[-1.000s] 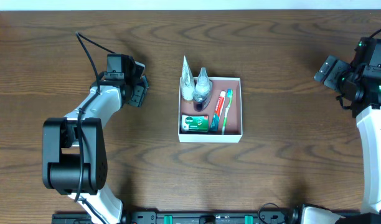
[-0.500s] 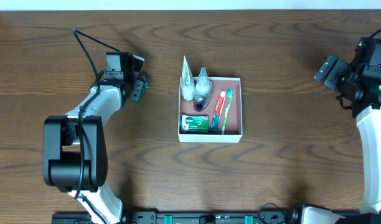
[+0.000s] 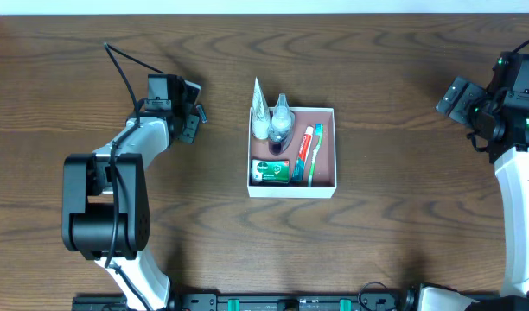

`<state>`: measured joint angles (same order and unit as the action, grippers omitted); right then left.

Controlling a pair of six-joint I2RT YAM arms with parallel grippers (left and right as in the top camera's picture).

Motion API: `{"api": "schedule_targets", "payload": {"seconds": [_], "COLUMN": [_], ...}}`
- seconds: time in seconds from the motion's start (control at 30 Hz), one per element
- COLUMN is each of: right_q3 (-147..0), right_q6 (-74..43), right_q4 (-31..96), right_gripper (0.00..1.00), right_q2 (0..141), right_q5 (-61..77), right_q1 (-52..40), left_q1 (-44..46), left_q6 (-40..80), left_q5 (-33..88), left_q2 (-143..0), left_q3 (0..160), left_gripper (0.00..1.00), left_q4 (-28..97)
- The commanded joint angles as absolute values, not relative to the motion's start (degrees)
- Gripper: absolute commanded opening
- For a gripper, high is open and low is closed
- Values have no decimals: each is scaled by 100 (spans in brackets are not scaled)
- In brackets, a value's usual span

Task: Pack container
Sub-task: 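Move the left gripper over the blue razor to grasp it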

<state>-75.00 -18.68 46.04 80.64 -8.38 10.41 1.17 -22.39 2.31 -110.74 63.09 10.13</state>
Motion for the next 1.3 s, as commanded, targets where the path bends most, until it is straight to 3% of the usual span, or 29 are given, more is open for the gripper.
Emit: {"api": "schedule_targets", "payload": {"seconds": [0.0, 0.43, 0.67, 0.87, 1.03, 1.27], "right_q3": [-7522, -7522, -7522, -7522, -7522, -7522], "right_q6": [-1925, -1925, -1925, -1925, -1925, -1925], "right_q4": [4611, 4609, 4611, 4611, 4611, 4611], "right_gripper": [99, 99, 99, 99, 99, 99], "right_q2": [8090, 8090, 8090, 8090, 8090, 8090], "right_q5": [-836, -836, -836, -836, -836, -836], "right_q1": [1070, 1070, 1070, 1070, 1070, 1070], "left_q1": [93, 93, 95, 97, 99, 99], "left_q6": [-2261, -2178, -2178, -2180, -2178, -1739], "left_q5": [454, 1177, 1787, 1824, 1887, 1885], "left_q2": [-11312, -11312, -11312, -11312, -11312, -11312], "left_q3": [6208, 6208, 6208, 6208, 6208, 6211], "left_gripper": [33, 33, 59, 62, 61, 34], "left_q4": [1339, 1839, 2176, 2488, 2698, 3039]}}
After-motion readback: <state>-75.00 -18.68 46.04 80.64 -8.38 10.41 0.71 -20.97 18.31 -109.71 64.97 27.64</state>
